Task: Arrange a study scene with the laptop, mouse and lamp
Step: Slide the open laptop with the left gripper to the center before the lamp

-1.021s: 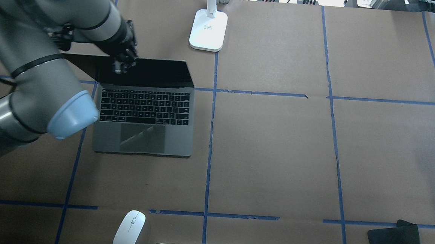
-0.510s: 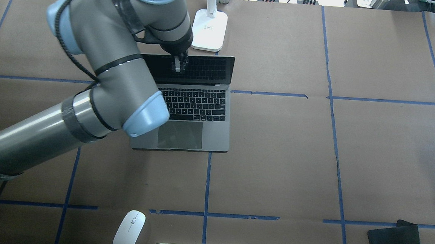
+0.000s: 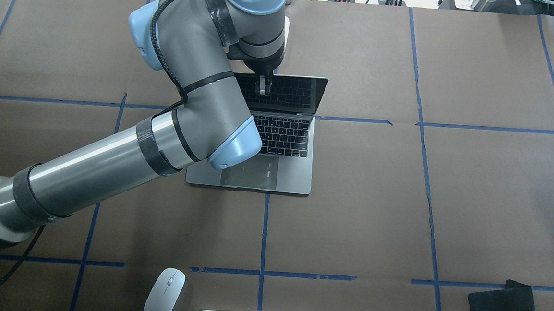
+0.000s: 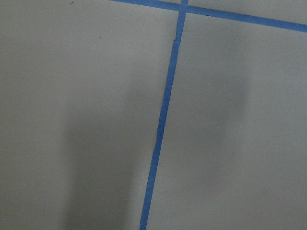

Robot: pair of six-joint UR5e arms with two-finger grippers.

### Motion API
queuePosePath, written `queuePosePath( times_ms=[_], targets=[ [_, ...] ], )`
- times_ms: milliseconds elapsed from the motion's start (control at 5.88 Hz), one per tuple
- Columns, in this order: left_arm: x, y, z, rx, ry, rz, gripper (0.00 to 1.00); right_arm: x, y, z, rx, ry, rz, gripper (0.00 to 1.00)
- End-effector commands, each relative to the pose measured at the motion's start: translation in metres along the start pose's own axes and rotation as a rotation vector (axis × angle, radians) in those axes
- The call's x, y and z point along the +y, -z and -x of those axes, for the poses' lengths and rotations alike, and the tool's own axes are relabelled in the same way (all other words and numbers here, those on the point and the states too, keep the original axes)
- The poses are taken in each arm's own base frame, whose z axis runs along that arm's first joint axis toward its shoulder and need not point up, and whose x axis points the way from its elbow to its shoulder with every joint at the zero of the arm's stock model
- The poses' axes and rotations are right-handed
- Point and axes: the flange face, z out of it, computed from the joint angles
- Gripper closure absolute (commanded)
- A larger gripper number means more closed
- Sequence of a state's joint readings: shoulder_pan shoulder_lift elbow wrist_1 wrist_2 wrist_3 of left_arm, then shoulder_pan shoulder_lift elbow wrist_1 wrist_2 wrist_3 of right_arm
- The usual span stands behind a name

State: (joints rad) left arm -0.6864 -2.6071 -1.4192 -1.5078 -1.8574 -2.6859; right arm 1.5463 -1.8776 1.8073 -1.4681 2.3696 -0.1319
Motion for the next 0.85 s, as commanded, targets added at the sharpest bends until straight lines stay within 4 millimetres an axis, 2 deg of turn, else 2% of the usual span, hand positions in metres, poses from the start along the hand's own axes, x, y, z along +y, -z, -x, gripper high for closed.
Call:
queuePosePath(
  times_ms=[0,340,680],
  targets=[
    [-0.002,-0.003,-0.003,0.004,-0.006,-0.009,1.00,0.001,0.000,0.000,0.000,0.000,0.000,0.00],
    [0.002,0.000,-0.005,0.016,0.017,-0.008,1.00,0.001,0.001,0.001,-0.006,0.000,-0.003,0.00],
    [-0.003,-0.011,-0.008,0.008,0.015,-0.027,1.00,0.001,0.000,0.000,-0.008,-0.002,-0.001,0.00]
  ],
)
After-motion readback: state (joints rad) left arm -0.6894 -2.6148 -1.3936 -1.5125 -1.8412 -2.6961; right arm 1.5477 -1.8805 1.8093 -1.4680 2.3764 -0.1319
